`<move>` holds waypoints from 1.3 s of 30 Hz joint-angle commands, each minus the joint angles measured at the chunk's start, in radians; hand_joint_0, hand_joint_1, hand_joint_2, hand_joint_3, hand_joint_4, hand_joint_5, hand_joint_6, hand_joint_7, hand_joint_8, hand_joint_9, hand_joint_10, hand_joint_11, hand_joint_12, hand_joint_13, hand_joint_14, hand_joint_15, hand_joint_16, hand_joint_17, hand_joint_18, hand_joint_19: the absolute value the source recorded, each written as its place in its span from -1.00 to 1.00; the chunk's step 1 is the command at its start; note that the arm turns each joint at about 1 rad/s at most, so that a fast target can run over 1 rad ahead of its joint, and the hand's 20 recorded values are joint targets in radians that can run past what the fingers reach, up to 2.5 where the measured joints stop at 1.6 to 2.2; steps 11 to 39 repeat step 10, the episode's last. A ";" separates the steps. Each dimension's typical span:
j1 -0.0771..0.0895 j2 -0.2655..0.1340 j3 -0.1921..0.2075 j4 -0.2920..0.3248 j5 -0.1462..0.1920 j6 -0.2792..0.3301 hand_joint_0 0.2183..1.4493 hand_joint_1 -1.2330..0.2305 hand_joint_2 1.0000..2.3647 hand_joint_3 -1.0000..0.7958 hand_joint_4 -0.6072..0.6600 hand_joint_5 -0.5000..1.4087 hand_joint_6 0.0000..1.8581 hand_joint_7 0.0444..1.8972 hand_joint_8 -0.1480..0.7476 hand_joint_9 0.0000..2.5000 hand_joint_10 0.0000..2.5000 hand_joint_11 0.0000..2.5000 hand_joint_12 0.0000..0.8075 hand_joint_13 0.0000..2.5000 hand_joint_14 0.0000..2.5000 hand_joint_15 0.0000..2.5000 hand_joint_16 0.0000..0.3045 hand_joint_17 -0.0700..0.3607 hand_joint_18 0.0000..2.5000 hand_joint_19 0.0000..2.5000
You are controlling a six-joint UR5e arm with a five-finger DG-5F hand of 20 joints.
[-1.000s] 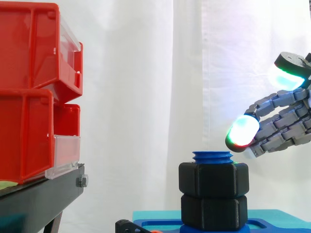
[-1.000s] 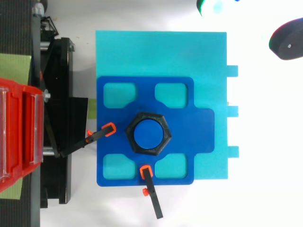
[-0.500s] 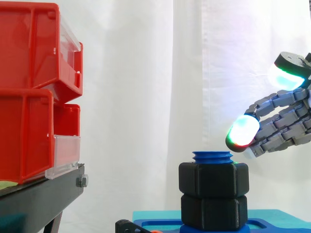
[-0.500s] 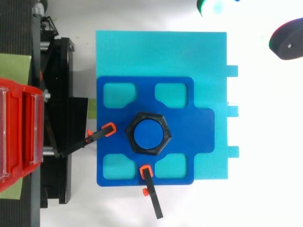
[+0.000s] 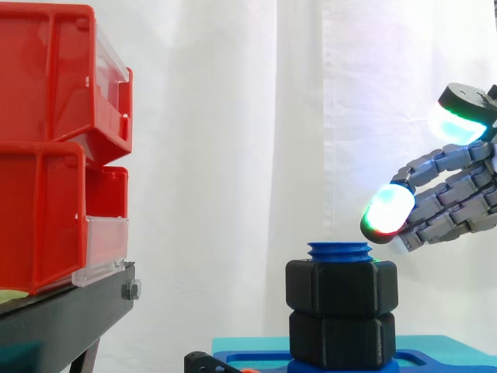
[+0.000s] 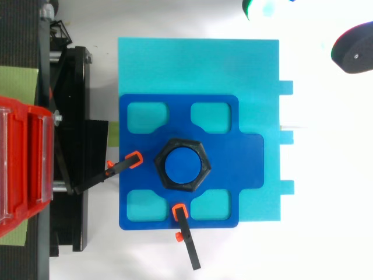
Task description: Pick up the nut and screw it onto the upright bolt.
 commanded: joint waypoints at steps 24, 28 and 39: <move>0.000 0.000 0.000 0.000 0.000 0.000 -0.59 0.22 -1.00 -0.44 0.02 -0.75 -0.46 -0.24 -0.35 -1.00 -1.00 -1.00 -0.22 -1.00 -1.00 -1.00 -0.68 -0.17 -1.00 -1.00; 0.000 0.000 0.000 0.000 0.000 0.000 -0.59 0.22 -1.00 -0.44 0.02 -0.75 -0.46 -0.24 -0.35 -1.00 -1.00 -1.00 -0.22 -1.00 -1.00 -1.00 -0.68 -0.17 -1.00 -1.00; 0.000 0.000 0.000 0.000 0.000 0.000 -0.59 0.22 -1.00 -0.44 0.02 -0.75 -0.46 -0.24 -0.35 -1.00 -1.00 -1.00 -0.22 -1.00 -1.00 -1.00 -0.68 -0.17 -1.00 -1.00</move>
